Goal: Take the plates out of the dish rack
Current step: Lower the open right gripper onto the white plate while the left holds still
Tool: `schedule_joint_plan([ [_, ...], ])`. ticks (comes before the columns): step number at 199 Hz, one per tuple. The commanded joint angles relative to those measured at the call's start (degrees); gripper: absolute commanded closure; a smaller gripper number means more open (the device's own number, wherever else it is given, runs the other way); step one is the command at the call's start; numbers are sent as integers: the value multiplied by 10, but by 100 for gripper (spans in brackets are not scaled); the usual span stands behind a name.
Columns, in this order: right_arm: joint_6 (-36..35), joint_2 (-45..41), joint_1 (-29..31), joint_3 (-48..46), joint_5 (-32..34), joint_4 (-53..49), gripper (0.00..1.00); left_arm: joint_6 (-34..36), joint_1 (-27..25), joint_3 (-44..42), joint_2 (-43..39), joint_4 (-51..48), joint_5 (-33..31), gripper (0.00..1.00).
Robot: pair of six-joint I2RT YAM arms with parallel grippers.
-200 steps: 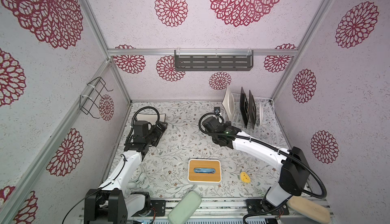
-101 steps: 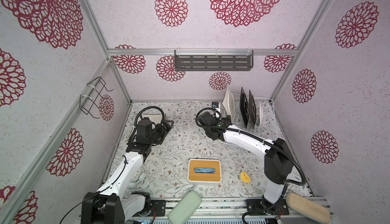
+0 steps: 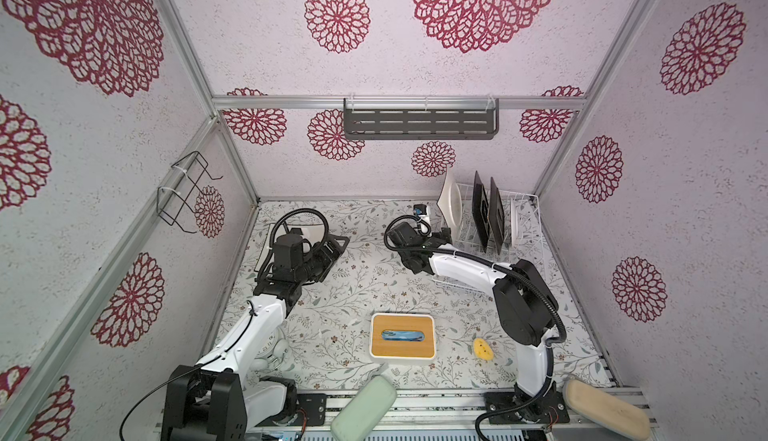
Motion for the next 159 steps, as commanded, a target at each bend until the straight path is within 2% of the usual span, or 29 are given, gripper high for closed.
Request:
schedule_joint_plan([
  [1, -50, -10, -22, 5, 8, 77, 12, 16, -5, 3, 23, 38, 16, 0],
  [35, -75, -5, -47, 3, -23, 127, 14, 2, -11, 0, 65, 92, 26, 2],
  [73, -98, 19, -63, 19, -40, 151, 18, 4, -35, 7, 86, 101, 15, 4],
  [106, -105, 41, -74, 25, -30, 164, 26, -3, -39, -2, 95, 114, 26, 6],
  [132, -134, 48, -80, 13, -12, 200, 29, -3, -43, -17, 86, 123, 20, 8],
  [159, -134, 44, -85, 12, -27, 200, 30, -5, -43, -20, 80, 120, 20, 7],
])
